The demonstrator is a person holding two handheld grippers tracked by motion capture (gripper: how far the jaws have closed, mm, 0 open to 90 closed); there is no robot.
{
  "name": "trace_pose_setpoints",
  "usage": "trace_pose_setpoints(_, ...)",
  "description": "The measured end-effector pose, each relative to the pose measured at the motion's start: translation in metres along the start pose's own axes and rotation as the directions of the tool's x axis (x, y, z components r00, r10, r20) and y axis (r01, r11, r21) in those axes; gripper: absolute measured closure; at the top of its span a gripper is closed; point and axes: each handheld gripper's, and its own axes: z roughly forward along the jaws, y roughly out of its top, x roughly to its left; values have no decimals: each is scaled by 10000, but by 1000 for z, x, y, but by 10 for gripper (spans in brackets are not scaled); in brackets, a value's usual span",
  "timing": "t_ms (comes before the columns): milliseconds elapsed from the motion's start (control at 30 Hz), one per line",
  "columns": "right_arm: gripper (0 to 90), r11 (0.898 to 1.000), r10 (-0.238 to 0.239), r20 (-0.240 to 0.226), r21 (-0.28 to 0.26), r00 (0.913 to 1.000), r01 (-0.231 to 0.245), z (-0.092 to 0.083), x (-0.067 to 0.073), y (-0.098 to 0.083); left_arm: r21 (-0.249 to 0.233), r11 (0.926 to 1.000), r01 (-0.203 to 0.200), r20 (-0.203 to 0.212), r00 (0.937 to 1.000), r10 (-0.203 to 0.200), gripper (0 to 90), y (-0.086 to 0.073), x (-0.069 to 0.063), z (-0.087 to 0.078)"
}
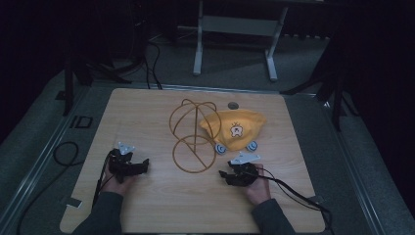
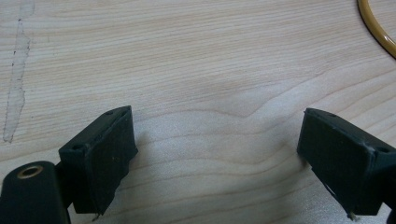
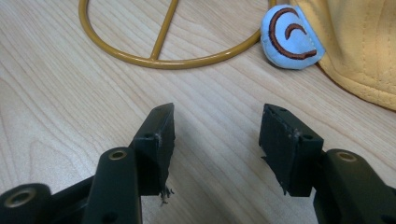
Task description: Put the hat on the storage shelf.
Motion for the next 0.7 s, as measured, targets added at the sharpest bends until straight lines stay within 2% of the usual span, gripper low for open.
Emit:
trace_pose_setpoints(100, 452, 10000, 14, -45, -51, 10000, -14, 0, -1, -1, 1, 10000, 3, 1, 10000, -3, 115, 0, 0, 0)
trace_pose_setpoints(233, 462, 9991, 360, -343, -230, 9988, -368, -1, -6, -2, -1, 10000, 9, -5, 10000, -9, 115, 0, 0, 0)
trace_pose_setpoints(367, 465, 9991, 364, -327, -220, 9988, -371, -1, -6, -2, -15, 10000, 19, -11, 10000, -19, 115, 0, 0, 0)
trace_pose_setpoints(433, 693, 9998, 192, -91, 23, 9998, -191, -4, -9, -1, -11, 10000, 23, -6, 10000, -23, 115, 0, 0, 0)
trace_pose_setpoints(467, 693, 9998, 192, -91, 23, 9998, -191, -4, -9, -1, -2, 10000, 5, -9, 10000, -5, 115, 0, 0, 0)
trace_pose_setpoints(500, 835, 9993, 49, 526, 375, 9986, -69, -7, -14, 1, -4, 10000, 7, -7, 10000, -7, 115, 0, 0, 0)
trace_pose_setpoints(567, 835, 9993, 49, 526, 375, 9986, -69, -7, -14, 1, -1, 10000, 6, -7, 10000, -6, 115, 0, 0, 0)
trace_pose_setpoints(600, 900, 9987, 134, 1155, 481, 9932, -190, -14, -28, 4, -11, 10000, 18, -8, 10000, -18, 115, 0, 0, 0)
trace_pose_setpoints(700, 900, 9978, 202, 1809, 583, 9833, -313, -19, -44, 7, -7, 10000, 21, -8, 10000, -21, 115, 0, 0, 0)
